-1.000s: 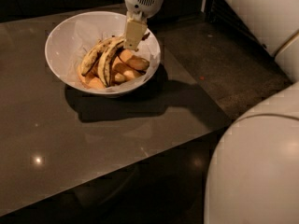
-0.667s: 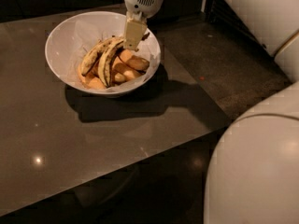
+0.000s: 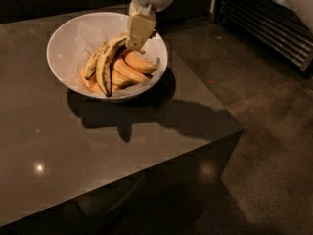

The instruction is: Pick banana from white bowl

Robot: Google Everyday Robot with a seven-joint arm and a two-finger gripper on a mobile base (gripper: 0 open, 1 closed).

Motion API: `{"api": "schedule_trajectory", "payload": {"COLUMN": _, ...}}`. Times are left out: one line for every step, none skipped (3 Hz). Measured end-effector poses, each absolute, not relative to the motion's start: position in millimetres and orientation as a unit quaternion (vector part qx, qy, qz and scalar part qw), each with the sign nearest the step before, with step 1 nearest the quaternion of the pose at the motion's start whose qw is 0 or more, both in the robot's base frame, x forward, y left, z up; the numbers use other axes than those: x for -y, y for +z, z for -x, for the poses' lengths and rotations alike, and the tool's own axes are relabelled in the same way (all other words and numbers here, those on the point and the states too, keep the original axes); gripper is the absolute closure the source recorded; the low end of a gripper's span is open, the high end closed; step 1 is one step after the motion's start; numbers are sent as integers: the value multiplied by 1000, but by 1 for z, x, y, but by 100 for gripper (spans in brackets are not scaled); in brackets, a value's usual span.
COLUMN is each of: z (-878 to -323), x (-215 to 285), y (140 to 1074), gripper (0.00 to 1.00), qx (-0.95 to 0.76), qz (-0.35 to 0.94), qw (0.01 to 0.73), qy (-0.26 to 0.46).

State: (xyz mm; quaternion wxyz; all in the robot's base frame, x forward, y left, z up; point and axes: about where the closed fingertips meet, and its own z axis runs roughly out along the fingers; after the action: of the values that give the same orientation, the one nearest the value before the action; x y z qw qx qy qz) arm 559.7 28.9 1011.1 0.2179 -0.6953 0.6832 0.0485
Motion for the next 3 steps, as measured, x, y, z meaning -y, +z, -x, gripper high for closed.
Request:
{"api": "schedule_trajectory", "payload": {"z": -554, "x": -29, "y": 1013, "gripper": 100, "qx": -682, "qz": 696, "qw": 219, "qy": 49}}
{"api": "schedule_trajectory", "payload": {"z": -547, "x": -32, "y": 1013, "gripper": 100, "qx": -677, "qz": 702, "qw": 216, "qy": 50}}
{"api": "schedule_trajectory", "payload": {"z": -490, "x": -43, "y": 1019, "gripper": 100, "qx": -664, "qz": 717, "qw": 202, "qy": 66}}
